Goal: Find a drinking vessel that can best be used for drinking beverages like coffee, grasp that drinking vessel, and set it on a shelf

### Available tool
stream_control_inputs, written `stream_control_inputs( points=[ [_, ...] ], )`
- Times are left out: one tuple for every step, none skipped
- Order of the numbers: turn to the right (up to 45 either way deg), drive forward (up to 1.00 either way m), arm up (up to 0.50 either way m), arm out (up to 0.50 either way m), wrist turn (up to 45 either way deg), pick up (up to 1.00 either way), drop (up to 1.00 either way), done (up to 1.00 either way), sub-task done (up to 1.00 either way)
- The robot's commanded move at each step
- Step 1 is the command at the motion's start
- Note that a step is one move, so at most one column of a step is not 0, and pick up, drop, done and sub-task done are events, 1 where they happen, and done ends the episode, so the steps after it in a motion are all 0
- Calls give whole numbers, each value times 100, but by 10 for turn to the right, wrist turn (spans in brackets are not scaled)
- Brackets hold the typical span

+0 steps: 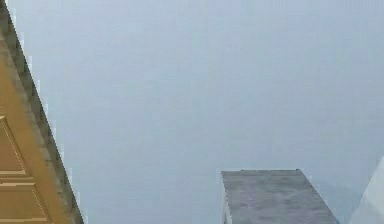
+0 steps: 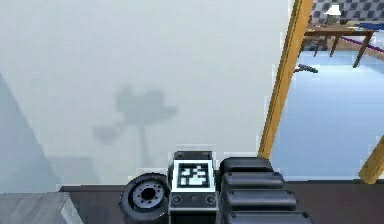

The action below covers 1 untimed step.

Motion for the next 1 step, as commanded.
stream_control_inputs(
  points=[
    [-90, 0, 0, 0, 0, 0, 0, 0, 0]
  ],
)
